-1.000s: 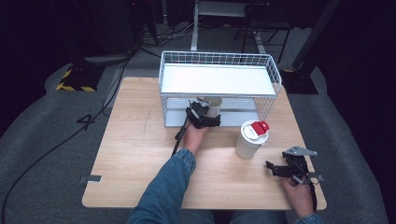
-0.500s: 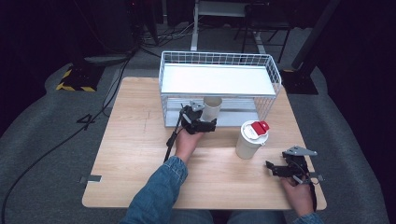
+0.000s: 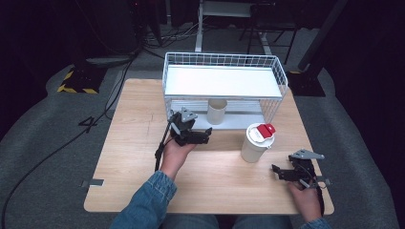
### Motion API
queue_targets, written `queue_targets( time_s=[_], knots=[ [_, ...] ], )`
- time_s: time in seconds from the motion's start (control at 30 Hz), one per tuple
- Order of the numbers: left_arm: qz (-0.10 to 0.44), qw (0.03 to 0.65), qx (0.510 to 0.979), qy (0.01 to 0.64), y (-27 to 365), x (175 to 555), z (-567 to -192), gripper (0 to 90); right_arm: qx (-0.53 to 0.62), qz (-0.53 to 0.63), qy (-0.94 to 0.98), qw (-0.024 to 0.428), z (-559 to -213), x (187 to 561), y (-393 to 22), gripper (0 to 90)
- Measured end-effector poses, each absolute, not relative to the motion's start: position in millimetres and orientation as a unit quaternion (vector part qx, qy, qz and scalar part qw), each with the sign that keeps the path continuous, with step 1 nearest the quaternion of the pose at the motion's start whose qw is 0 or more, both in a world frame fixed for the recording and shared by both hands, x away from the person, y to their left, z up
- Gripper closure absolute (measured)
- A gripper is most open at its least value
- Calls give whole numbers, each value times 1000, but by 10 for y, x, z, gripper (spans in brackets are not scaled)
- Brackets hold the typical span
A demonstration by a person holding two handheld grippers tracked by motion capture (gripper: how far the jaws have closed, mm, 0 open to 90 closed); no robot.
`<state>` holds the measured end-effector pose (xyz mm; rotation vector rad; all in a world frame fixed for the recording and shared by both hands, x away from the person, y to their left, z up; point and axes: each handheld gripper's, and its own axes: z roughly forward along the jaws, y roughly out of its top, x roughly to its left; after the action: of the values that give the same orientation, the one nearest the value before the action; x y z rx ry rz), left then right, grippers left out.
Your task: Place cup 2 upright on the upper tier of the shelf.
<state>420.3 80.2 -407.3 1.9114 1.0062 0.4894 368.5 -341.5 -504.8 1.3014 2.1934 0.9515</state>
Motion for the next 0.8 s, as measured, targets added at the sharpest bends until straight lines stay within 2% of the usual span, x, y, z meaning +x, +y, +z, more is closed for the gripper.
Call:
queue_targets(
  time_s=[0.1, 0.47, 0.6, 0.8],
  knots=[
    [205, 440, 778, 399, 898, 4060, -4060, 56, 468, 342, 788, 208, -5047, 3686, -3415, 128],
    [177, 423, 795, 397, 1204, 3663, -4224, 70, 468, 342, 788, 208, -5047, 3686, -3416, 128],
    [148, 430, 787, 417, 1347, 3552, -4317, 84, 468, 342, 788, 208, -5047, 3687, -3416, 128],
    [160, 426, 775, 440, 1581, 3468, -4435, 84, 461, 344, 792, 202, -5045, 3678, -3435, 130]
  ],
)
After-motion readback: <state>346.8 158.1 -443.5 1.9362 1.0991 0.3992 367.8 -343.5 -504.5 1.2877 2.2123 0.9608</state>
